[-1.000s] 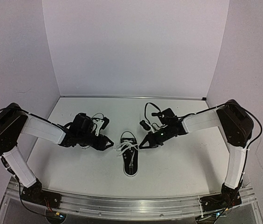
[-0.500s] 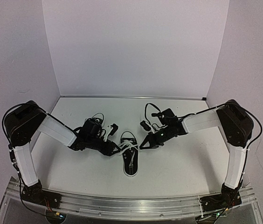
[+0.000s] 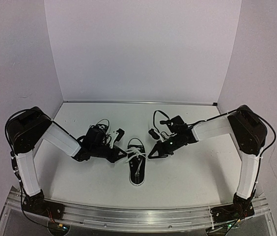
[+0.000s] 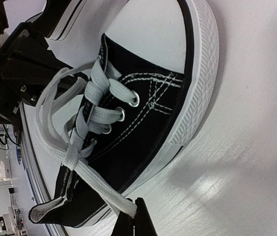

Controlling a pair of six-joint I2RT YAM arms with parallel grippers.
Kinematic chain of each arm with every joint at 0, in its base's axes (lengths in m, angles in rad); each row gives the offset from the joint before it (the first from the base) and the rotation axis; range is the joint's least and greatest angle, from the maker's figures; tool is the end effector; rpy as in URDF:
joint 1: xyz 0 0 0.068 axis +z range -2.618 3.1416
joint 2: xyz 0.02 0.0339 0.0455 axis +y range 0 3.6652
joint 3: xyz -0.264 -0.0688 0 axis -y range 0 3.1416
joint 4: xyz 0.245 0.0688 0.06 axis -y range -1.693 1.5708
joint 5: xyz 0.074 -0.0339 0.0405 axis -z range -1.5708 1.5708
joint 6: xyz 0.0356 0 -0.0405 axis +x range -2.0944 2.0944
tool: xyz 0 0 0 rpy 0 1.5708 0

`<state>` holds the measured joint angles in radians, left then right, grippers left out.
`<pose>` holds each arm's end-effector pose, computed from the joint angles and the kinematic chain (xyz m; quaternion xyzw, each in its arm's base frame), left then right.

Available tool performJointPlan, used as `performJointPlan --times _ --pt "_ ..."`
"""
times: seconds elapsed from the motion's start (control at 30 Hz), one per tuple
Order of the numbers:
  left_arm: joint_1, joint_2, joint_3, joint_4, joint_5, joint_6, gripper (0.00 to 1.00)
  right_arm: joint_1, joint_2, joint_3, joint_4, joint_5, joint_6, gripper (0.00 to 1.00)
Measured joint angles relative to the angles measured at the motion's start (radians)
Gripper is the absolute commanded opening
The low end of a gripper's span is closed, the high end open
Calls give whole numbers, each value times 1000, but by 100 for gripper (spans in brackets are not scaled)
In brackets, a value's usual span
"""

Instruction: Tie the shoes

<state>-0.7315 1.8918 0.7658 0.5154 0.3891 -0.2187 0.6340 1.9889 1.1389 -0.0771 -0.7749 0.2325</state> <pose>0.2518 -0.2442 0.1074 0.3071 0.8191 -0.3598 0.3245 0.3024 0.2532 0.1308 -0.2923 0.8369 0.4483 0.1153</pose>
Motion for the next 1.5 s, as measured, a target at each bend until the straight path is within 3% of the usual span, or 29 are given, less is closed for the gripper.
performJointPlan --times 0.73,0.77,0.87,0.9,0.93,1.03,1.23,1.5 --pt "25 -123 -30 -165 -174 -2 2 -37 -63 -86 39 63 4 0" --pt "24 -125 -24 -182 -170 4 7 -37 -63 -86 40 50 4 3" --pt "-4 -127 32 -273 -192 39 39 -28 -74 -79 21 19 13 49" --pt "-19 -127 56 -305 -209 43 46 -23 -81 -72 8 14 17 62" --pt "-40 -128 81 -325 -224 55 50 -19 -92 -64 -1 11 27 70" --pt "-89 -156 116 -360 -271 55 59 -8 -139 -27 -15 2 42 79" --pt "-125 -298 119 -431 -368 23 65 -2 -244 -4 -16 4 51 71" --pt "-138 -454 85 -475 -493 -58 69 66 -205 17 -85 67 15 62"
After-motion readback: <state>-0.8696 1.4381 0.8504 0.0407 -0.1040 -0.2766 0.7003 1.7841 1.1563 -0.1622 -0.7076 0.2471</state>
